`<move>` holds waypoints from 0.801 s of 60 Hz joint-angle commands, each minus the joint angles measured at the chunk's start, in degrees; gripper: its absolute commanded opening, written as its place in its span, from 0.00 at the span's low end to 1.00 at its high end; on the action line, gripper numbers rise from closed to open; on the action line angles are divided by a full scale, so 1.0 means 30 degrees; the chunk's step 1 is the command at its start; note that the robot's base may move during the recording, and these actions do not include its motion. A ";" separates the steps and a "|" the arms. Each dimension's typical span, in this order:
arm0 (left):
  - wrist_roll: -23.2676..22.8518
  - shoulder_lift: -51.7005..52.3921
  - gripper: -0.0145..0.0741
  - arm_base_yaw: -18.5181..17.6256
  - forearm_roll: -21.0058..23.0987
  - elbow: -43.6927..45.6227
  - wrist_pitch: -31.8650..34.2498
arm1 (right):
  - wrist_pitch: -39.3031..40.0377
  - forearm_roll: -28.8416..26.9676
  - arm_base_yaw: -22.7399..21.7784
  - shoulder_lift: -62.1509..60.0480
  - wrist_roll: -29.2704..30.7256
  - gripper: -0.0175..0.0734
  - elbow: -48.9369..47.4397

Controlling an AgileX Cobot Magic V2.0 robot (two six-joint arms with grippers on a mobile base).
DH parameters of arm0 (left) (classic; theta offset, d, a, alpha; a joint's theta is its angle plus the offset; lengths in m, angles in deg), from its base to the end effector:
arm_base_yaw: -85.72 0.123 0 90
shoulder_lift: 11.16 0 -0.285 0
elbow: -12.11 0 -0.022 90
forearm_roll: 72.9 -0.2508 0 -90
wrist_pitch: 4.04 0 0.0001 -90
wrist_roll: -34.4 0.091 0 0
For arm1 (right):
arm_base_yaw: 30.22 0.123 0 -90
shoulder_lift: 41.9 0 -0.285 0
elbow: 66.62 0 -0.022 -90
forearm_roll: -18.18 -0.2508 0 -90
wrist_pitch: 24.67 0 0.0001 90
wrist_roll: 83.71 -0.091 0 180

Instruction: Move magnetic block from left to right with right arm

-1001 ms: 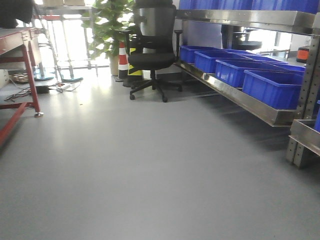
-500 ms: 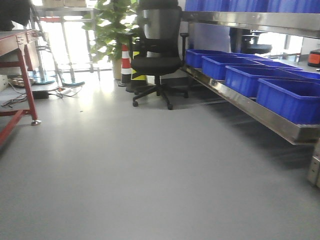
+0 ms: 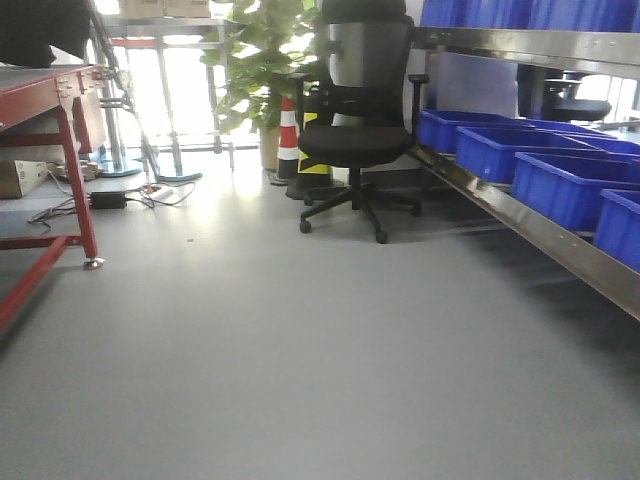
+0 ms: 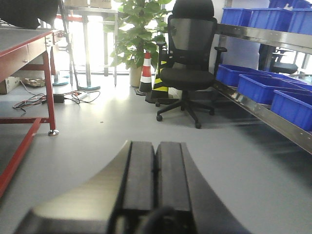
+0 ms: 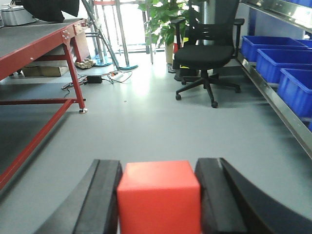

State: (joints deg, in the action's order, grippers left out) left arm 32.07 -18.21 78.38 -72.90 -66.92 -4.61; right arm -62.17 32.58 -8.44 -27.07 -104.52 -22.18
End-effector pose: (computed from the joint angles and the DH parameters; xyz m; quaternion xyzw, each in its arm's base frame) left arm 0.0562 -0.0072 0.2023 0.0300 0.6855 -0.0613 0.7249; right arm 0.0221 -0.0060 0.3337 -0.0299 0.7415 0.1246 0.6586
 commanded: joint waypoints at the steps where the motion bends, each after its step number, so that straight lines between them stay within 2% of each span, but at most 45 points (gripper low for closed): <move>1: -0.0127 0.0283 0.03 -0.0081 0.0000 -0.0196 0.1778 | 0.1736 0.0464 -0.0150 0.0352 0.0155 0.37 -0.0504; 30: -0.0127 0.0283 0.03 0.0111 0.0000 -0.0196 0.1778 | 0.1729 0.0447 -0.0150 0.0352 0.0155 0.37 -0.0504; 40: -0.0127 0.0283 0.03 0.1857 0.0000 -0.0196 0.1778 | 0.1729 0.0447 -0.0150 0.0352 0.0155 0.37 -0.0504; 48: -0.0127 0.0283 0.03 0.2227 0.0000 -0.0196 0.1778 | 0.1729 0.0447 -0.0150 0.0352 0.0155 0.37 -0.0504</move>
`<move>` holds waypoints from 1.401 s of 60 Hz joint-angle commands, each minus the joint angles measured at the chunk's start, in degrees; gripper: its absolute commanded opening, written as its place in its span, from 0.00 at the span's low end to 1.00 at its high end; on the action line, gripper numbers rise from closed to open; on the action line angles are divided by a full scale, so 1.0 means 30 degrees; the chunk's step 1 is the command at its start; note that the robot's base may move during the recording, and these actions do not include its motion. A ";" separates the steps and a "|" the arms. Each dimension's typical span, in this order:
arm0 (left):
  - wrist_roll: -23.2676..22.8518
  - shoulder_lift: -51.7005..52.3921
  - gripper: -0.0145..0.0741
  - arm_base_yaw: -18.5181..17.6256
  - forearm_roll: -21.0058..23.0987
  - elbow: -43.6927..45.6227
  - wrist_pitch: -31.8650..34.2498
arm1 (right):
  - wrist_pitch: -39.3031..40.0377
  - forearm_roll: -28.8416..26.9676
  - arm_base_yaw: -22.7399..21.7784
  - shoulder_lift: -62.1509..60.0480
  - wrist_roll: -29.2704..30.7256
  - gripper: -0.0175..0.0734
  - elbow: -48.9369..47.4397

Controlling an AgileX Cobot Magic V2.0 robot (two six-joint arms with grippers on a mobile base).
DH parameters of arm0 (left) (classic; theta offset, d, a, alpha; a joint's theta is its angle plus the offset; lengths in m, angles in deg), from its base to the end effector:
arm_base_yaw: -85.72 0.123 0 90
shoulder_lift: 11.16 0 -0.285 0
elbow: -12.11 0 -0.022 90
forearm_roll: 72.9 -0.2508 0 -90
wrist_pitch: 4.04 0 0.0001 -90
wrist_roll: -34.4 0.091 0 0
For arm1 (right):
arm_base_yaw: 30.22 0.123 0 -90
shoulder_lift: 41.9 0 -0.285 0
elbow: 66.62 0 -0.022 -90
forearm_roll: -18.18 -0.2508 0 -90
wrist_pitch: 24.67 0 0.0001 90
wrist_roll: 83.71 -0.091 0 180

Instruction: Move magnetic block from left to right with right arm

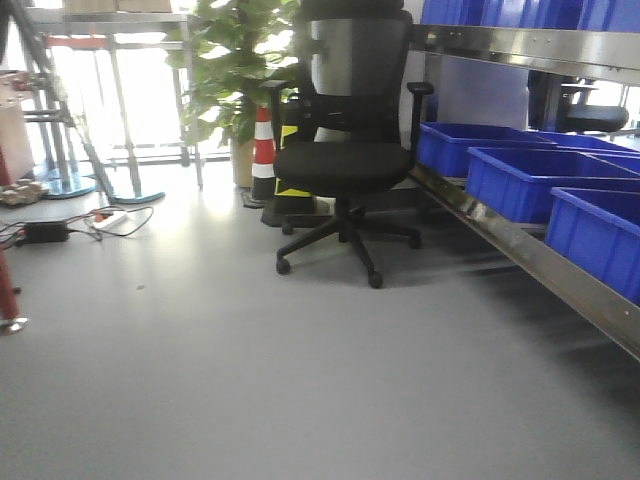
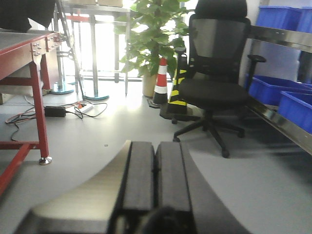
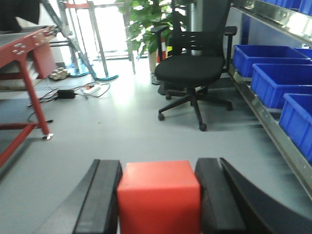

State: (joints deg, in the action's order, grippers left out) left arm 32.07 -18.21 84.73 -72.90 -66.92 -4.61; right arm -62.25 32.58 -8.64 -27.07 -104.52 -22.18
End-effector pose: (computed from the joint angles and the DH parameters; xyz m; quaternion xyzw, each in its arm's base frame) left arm 0.0567 -0.0010 0.2023 -0.0080 0.6861 -0.0211 0.7272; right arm 0.0221 -0.0061 0.3336 -0.0286 0.7420 0.1233 0.6583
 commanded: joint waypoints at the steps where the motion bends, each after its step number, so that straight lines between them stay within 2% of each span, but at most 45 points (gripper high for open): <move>1: -0.0127 0.0283 0.03 0.0110 0.0000 -0.0196 0.1778 | 0.1756 0.0447 -0.0083 0.0352 0.0155 0.37 -0.0504; 15: -0.0127 0.0283 0.03 -0.0289 0.0000 -0.0196 0.1778 | 0.1756 0.0447 -0.0083 0.0352 0.0155 0.37 -0.0504; 84: -0.0127 0.0204 0.03 -0.0289 0.0000 -0.0196 0.1778 | 0.1755 0.0447 -0.0083 0.0352 0.0155 0.37 -0.0504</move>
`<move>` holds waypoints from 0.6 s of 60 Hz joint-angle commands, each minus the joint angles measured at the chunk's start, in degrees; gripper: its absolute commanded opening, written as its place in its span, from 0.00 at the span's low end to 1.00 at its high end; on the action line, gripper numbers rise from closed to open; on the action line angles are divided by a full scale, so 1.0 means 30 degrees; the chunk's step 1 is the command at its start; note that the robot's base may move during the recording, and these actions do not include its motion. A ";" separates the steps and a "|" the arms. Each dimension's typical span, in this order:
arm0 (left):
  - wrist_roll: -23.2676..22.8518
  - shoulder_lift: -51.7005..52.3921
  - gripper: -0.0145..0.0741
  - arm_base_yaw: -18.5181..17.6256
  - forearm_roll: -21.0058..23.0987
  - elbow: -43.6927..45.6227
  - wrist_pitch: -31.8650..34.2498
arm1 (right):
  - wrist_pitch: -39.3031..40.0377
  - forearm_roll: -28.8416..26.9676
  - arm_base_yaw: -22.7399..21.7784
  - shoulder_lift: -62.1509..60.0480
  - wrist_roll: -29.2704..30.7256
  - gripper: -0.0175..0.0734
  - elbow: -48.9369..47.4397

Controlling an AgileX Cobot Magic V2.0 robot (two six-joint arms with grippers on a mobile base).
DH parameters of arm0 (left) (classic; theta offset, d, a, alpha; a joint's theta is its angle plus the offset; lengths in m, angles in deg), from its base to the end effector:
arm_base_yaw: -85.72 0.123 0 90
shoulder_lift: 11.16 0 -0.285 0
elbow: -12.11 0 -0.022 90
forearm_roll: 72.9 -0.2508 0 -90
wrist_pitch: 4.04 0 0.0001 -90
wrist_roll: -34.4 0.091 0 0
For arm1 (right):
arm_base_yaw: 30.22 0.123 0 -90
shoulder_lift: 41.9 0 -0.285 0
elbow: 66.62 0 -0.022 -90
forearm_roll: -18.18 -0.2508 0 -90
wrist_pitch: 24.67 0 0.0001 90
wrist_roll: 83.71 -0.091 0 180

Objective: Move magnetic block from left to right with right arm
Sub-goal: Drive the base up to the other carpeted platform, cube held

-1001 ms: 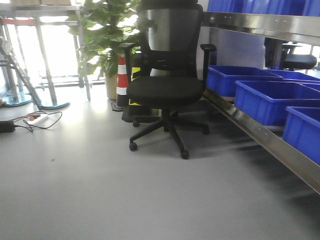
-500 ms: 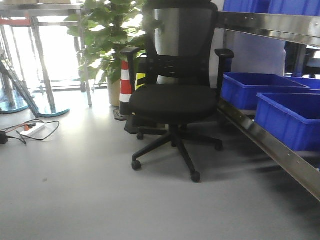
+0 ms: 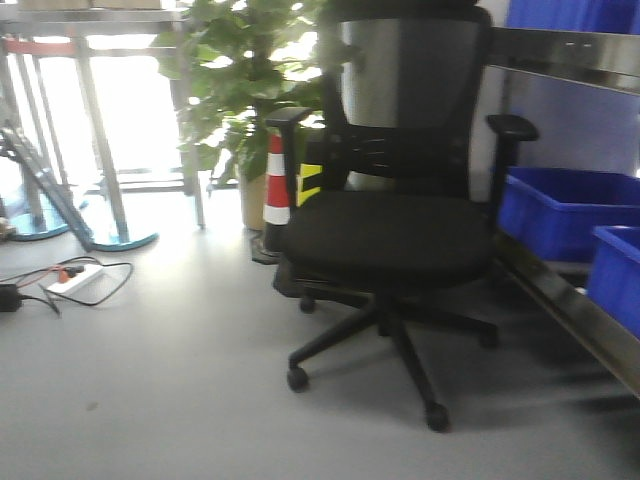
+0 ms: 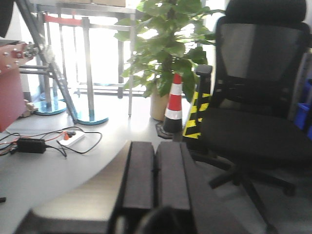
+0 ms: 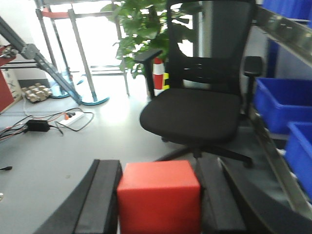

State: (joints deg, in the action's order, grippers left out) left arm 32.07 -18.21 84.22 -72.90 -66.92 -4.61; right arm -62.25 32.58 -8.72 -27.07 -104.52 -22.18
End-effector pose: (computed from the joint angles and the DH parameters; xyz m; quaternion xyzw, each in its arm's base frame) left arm 0.0567 -0.0015 0.2023 -0.0050 0.6861 -0.0243 0.7271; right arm 0.0221 -0.0062 0.3336 -0.0281 0.7420 0.1228 0.6584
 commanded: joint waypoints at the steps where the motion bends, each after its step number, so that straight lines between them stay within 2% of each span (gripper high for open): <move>1: -0.0127 0.0204 0.03 -0.0121 0.0000 -0.0196 0.1778 | 0.1755 0.0447 -0.0054 0.0352 0.0155 0.37 -0.0504; 36: -0.0127 0.0204 0.03 -0.0121 0.0000 -0.0196 0.1778 | 0.1755 0.0447 -0.0054 0.0352 0.0155 0.37 -0.0504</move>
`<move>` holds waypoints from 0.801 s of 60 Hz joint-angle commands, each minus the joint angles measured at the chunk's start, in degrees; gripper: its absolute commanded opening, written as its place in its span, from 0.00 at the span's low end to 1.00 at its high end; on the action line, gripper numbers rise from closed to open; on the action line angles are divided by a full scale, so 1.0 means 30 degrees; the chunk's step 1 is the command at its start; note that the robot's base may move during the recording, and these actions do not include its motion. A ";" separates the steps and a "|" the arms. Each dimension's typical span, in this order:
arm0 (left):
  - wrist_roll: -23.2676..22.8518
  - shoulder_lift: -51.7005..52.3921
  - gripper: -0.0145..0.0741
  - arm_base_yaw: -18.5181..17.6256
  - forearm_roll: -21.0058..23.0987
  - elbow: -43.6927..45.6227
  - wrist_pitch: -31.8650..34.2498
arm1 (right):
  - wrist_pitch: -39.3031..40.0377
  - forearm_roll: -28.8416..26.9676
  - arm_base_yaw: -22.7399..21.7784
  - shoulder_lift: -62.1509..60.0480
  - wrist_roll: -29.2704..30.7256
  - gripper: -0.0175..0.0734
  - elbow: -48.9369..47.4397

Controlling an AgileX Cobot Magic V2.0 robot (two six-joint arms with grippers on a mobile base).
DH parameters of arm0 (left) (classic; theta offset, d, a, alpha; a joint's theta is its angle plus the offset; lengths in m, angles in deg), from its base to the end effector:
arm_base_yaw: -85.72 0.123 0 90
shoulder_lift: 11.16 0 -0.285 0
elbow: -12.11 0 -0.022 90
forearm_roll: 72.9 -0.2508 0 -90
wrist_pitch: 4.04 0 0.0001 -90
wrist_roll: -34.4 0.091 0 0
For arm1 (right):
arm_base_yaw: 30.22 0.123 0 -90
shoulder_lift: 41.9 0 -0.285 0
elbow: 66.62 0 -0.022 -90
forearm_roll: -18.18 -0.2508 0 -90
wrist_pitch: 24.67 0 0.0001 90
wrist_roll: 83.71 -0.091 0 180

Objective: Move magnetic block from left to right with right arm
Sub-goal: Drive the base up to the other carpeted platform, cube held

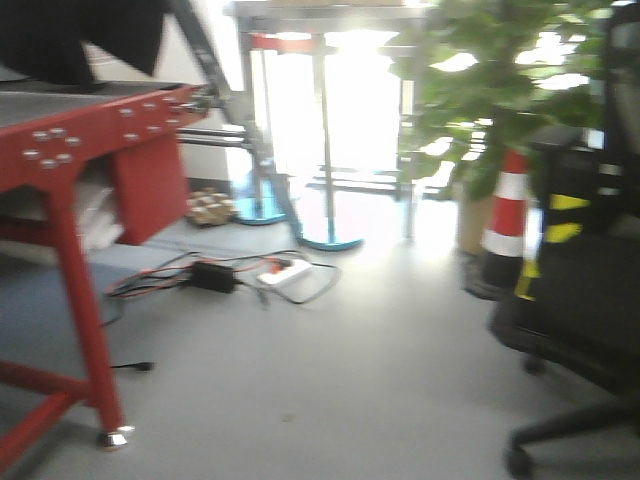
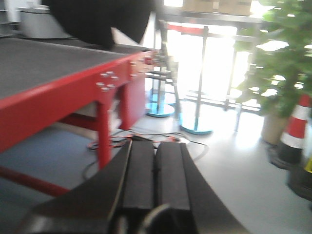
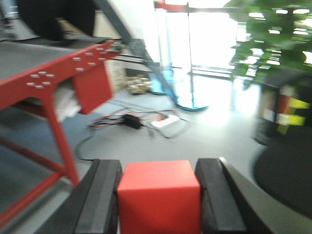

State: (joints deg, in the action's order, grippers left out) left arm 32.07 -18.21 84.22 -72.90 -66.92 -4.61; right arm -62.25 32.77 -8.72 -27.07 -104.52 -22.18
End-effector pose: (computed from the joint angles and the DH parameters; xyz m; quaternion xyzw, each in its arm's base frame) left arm 0.0567 -0.0015 0.2023 -0.0050 0.6861 -0.0243 0.7271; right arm 0.0221 -0.0063 0.3336 -0.0284 0.7419 0.1212 0.6589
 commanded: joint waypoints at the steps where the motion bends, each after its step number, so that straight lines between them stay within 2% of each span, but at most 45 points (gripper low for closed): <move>1: -0.0127 0.0204 0.03 -0.0121 0.0000 -0.0196 0.1778 | 0.1755 0.0384 -0.0054 0.0352 0.0155 0.37 -0.0504; 48: -0.0127 0.0204 0.03 -0.0121 0.0000 -0.0196 0.1778 | 0.1755 0.0384 -0.0054 0.0352 0.0155 0.37 -0.0504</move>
State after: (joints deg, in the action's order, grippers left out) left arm 32.07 -18.21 84.22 -72.90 -66.92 -4.61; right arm -62.25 32.77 -8.72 -27.07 -104.52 -22.18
